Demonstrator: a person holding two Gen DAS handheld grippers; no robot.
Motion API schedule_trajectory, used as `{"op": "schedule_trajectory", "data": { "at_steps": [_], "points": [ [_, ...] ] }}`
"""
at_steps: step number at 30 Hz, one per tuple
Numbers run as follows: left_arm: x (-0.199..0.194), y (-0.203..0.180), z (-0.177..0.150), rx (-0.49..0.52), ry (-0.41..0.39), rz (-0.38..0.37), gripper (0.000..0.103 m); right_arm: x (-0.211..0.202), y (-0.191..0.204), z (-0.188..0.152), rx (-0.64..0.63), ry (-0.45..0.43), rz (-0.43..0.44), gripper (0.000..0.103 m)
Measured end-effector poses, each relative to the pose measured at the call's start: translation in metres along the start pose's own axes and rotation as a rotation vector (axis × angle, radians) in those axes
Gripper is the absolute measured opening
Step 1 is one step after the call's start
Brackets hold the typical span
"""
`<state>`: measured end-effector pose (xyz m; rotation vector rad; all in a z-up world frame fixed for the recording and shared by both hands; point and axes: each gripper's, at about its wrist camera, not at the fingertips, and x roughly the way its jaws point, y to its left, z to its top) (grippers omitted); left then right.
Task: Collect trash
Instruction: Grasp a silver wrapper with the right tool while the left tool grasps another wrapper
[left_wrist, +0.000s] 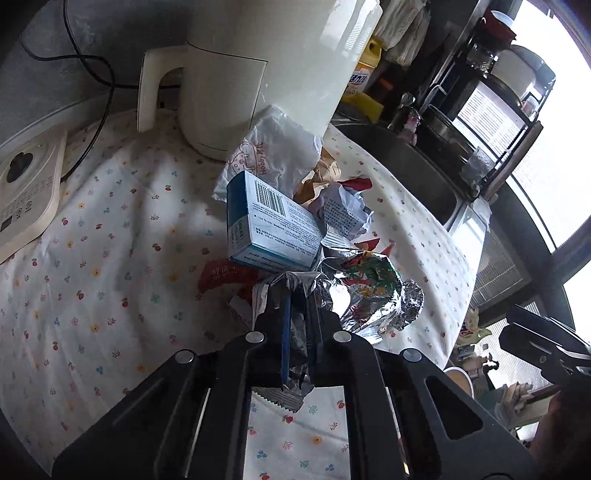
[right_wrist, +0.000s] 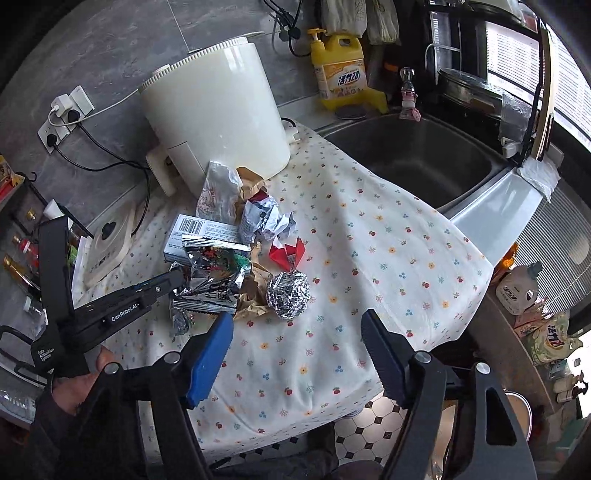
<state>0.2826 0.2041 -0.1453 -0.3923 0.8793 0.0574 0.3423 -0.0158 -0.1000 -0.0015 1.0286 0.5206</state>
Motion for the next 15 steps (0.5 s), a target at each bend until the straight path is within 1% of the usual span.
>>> {"op": "schedule_trajectory", "data": {
  "at_steps": [3, 5, 8, 11, 15],
  "points": [
    [-0.013, 0.006, -0.001, 0.004, -0.030, 0.004, 0.004, 0.016, 0.012, 0.003, -0.023, 0.027, 0.029, 0.066],
    [-0.022, 0.014, -0.002, -0.016, -0.047, 0.014, 0.004, 0.027, 0.021, 0.005, -0.035, 0.051, 0.062, 0.064],
    [-0.035, 0.028, -0.003, -0.049, -0.072, 0.040, 0.004, 0.044, 0.034, 0.010, -0.058, 0.076, 0.092, 0.063],
    [-0.049, 0.041, -0.004, -0.075, -0.101, 0.071, 0.004, 0.061, 0.043, 0.018, -0.055, 0.109, 0.127, 0.061],
    [-0.065, 0.058, -0.006, -0.116, -0.126, 0.096, 0.004, 0.082, 0.050, 0.027, -0.060, 0.138, 0.120, 0.056]
  ]
}}
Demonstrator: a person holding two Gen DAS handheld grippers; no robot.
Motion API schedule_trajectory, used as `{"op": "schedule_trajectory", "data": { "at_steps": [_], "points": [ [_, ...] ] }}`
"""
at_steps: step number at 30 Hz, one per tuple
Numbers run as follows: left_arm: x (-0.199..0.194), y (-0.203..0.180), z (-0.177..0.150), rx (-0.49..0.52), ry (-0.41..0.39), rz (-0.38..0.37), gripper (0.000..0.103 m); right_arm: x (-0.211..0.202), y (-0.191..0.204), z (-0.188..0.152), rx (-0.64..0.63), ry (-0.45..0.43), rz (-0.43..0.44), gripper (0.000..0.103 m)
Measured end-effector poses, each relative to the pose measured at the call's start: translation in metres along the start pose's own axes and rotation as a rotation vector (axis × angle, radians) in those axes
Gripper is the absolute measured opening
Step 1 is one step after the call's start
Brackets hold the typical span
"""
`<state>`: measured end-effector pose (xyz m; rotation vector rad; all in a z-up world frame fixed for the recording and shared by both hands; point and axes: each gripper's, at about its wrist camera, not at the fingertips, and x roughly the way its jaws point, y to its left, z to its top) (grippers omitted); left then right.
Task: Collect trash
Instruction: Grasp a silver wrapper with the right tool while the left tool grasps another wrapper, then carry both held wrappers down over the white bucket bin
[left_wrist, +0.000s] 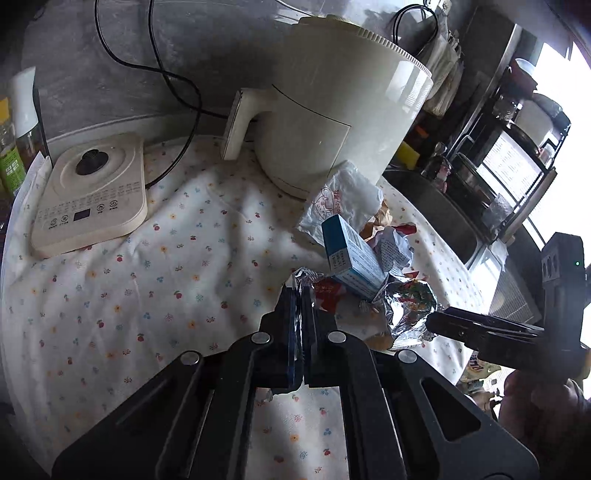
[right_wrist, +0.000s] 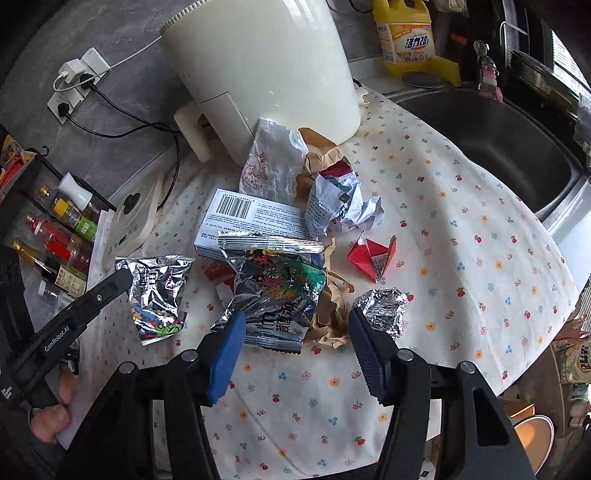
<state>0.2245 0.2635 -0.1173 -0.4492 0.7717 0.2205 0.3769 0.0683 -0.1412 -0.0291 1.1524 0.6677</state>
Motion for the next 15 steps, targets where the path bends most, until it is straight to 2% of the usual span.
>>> {"op": "schedule_trajectory", "data": {
  "at_steps": [2, 3, 4, 5, 7, 9, 15],
  "points": [
    [-0.007, 0.007, 0.000, -0.014, -0.010, 0.011, 0.004, 0.009, 0.000, 0.004, 0.000, 0.024, 0.005, 0.044],
    [-0.009, 0.009, 0.000, -0.018, -0.013, 0.016, 0.004, 0.013, 0.001, 0.006, 0.001, 0.035, 0.019, 0.034],
    [-0.013, 0.011, -0.001, -0.020, -0.018, 0.021, 0.004, 0.016, 0.002, 0.006, -0.002, 0.045, 0.038, 0.019],
    [-0.015, 0.012, 0.000, -0.022, -0.022, 0.027, 0.004, 0.017, 0.004, 0.007, -0.009, 0.049, 0.061, 0.013],
    [-0.021, 0.014, -0.001, -0.021, -0.032, 0.038, 0.004, 0.013, 0.011, 0.007, -0.036, 0.034, 0.092, 0.006],
    [-0.026, 0.014, 0.000, -0.023, -0.044, 0.044, 0.004, 0.007, 0.020, 0.008, -0.064, 0.025, 0.127, 0.003],
    [-0.041, 0.006, 0.006, -0.013, -0.081, 0.041, 0.004, -0.021, 0.039, 0.008, -0.126, -0.027, 0.215, 0.003]
  ]
}}
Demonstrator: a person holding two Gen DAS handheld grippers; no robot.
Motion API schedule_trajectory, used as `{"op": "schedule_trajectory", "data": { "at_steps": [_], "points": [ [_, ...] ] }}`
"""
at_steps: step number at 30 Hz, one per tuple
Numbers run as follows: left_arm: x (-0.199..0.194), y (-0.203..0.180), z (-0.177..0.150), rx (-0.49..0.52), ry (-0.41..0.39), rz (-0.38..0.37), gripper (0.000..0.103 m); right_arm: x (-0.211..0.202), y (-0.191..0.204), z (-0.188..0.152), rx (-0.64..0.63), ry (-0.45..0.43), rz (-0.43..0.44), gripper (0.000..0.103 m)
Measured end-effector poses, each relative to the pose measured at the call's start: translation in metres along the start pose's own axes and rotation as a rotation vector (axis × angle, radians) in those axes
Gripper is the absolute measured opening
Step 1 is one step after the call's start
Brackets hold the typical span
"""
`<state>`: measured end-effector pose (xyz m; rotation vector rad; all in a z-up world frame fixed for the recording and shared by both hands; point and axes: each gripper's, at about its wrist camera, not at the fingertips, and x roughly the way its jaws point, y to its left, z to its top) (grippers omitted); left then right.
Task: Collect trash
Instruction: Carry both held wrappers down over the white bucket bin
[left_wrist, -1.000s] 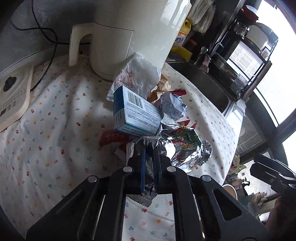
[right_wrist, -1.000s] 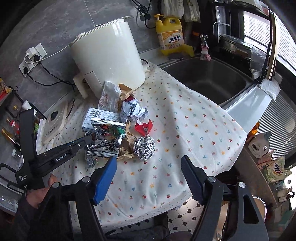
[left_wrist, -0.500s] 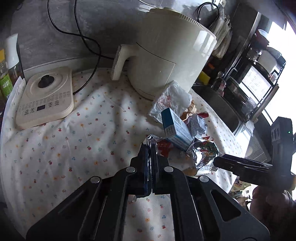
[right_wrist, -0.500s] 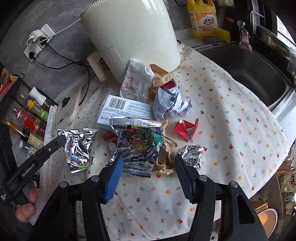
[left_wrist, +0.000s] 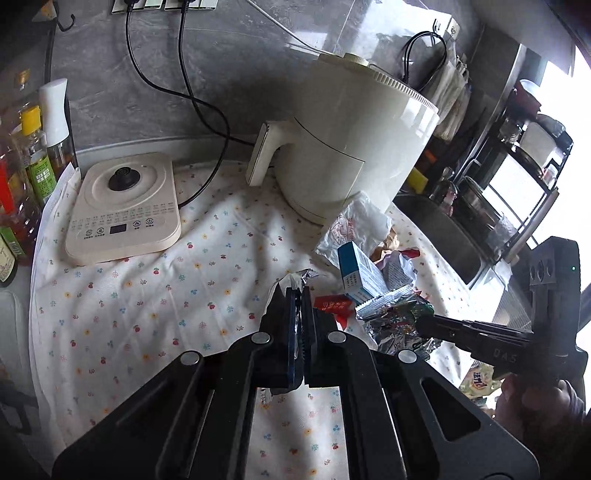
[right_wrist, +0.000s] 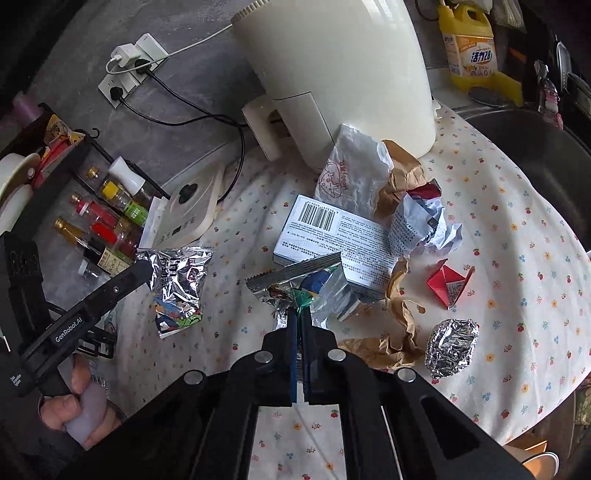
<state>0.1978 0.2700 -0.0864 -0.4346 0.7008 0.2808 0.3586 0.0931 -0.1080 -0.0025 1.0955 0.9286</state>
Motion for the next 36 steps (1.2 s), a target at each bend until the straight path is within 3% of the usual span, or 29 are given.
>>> {"op": "schedule_trajectory", "data": {
  "at_steps": [6, 16, 27, 36],
  "points": [
    [-0.008, -0.019, 0.009, 0.023, -0.026, -0.032, 0.004, -0.031, 0.002, 0.002, -0.009, -0.062, -0.003, 0.003],
    [0.005, -0.107, 0.013, 0.124, -0.019, -0.151, 0.004, -0.112, -0.060, -0.023, 0.081, -0.167, -0.110, 0.003],
    [0.020, -0.263, -0.041, 0.276, 0.094, -0.329, 0.004, -0.229, -0.172, -0.126, 0.298, -0.220, -0.294, 0.003],
    [0.036, -0.374, -0.110, 0.389, 0.209, -0.430, 0.004, -0.289, -0.248, -0.225, 0.497, -0.213, -0.390, 0.003]
  ]
}}
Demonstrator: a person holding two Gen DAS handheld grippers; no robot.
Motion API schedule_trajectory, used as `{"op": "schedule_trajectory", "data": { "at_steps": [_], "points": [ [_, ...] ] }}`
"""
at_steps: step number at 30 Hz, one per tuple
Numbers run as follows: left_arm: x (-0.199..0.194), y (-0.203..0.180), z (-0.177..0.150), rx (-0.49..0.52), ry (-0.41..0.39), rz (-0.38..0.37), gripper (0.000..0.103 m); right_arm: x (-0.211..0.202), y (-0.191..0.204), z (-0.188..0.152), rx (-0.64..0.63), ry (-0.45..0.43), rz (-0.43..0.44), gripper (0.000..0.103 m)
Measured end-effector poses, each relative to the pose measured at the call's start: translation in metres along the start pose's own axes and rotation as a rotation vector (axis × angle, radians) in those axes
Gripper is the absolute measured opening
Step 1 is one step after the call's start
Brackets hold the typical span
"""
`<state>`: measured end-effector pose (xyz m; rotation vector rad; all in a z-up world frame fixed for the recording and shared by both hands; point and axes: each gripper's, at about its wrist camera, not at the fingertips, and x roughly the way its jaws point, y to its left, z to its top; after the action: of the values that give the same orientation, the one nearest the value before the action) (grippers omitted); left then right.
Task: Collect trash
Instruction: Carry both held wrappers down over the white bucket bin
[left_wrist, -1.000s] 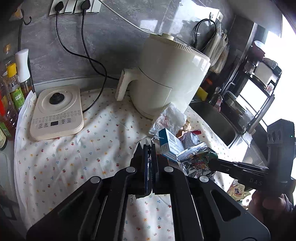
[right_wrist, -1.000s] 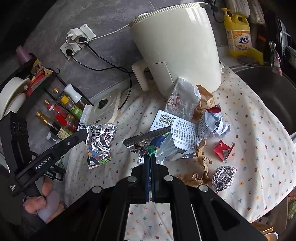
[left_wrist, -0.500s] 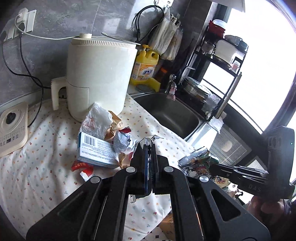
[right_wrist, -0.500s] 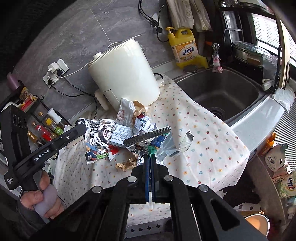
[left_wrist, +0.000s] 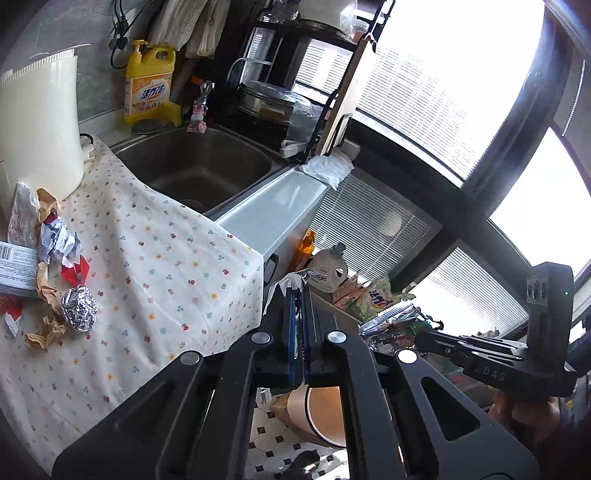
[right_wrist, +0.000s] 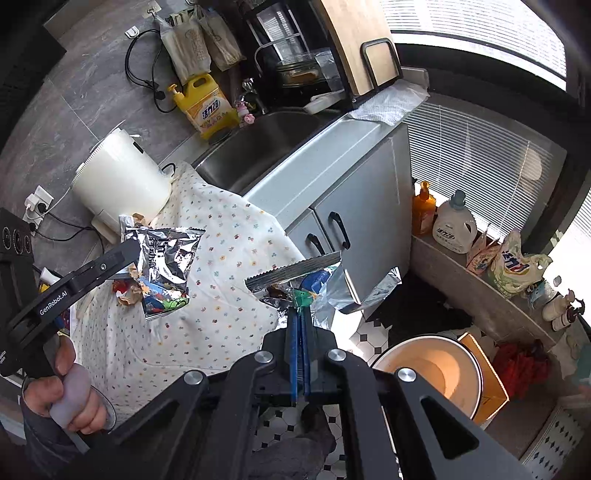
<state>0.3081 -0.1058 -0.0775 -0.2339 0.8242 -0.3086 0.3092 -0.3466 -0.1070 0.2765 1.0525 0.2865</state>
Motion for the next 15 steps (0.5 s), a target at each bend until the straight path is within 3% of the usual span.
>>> {"op": "schedule_trajectory", "data": {
  "at_steps": [7, 14, 15],
  "points": [
    [0.040, -0.050, -0.032, 0.028, 0.098, -0.040, 0.004, -0.004, -0.073, -0.041, 0.102, 0.042, -0.053, 0.004],
    [0.079, -0.075, -0.076, 0.011, 0.191, -0.045, 0.004, 0.034, -0.140, -0.085, 0.148, 0.150, -0.087, 0.007],
    [0.084, -0.077, -0.082, 0.005, 0.203, -0.048, 0.004, 0.041, -0.148, -0.092, 0.148, 0.173, -0.106, 0.012]
  ]
}}
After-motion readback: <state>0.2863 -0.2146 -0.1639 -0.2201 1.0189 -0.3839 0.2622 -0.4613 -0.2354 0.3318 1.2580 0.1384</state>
